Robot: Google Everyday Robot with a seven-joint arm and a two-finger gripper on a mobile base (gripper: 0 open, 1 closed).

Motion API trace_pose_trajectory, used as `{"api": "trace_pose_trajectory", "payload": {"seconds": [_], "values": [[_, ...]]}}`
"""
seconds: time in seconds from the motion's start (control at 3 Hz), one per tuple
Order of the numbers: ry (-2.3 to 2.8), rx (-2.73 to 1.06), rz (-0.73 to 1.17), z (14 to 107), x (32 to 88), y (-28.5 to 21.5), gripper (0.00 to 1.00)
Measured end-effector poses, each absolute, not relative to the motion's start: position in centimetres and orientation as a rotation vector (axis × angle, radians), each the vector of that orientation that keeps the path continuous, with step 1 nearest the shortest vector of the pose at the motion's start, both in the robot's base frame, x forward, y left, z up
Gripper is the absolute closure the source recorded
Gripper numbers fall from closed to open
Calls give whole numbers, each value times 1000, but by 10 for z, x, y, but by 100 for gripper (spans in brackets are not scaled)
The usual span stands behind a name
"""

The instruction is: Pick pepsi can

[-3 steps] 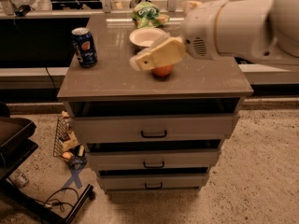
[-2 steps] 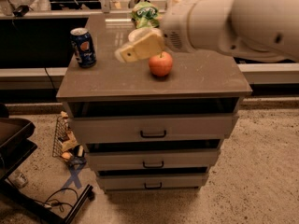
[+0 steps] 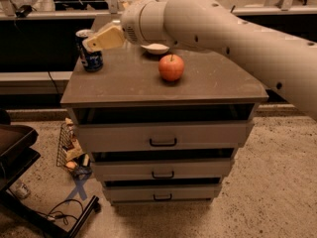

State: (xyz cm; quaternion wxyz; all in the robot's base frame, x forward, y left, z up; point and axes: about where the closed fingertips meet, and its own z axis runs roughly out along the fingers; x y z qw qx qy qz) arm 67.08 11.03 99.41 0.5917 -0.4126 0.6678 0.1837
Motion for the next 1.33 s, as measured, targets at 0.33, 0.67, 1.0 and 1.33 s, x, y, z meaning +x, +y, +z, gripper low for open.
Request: {"api": "trace_pose_trajectory", "payload": {"seconds": [0.33,0.67,1.0,1.33], "values": [[1528,-960,482,980,701,149,0],[1517,-948,538,960,729,175,0],[1524,-922,607,932,746,194,0],[1523,-883,683,907,753,211,0]]}}
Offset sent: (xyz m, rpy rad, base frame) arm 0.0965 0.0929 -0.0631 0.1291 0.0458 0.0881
